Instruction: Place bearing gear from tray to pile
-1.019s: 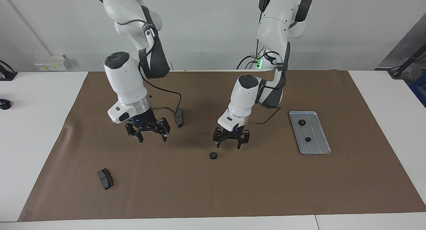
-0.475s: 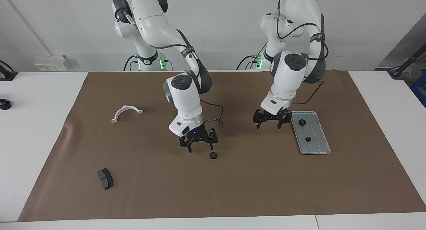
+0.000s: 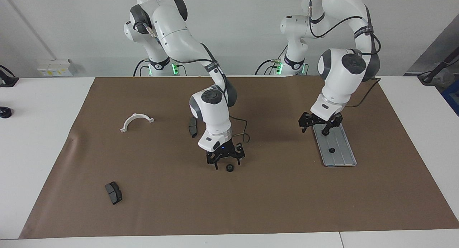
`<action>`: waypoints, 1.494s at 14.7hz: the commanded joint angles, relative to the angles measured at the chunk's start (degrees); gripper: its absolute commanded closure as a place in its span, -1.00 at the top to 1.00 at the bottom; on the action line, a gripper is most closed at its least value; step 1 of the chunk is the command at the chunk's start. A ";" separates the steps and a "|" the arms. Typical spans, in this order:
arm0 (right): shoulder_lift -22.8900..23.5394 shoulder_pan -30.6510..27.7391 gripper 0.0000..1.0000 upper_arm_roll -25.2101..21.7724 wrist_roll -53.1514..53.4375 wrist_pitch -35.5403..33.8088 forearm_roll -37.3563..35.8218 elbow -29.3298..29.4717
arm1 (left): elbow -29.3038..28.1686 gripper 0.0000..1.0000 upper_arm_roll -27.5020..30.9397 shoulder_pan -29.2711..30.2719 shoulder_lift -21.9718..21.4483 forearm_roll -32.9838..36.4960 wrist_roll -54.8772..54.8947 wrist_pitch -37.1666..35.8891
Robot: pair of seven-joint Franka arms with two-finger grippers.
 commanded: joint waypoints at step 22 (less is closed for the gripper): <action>-2.00 -0.17 -1.00 0.18 -3.54 -6.11 -1.13 0.09 | -25.22 -0.45 -0.78 6.51 -5.36 -2.94 0.33 24.37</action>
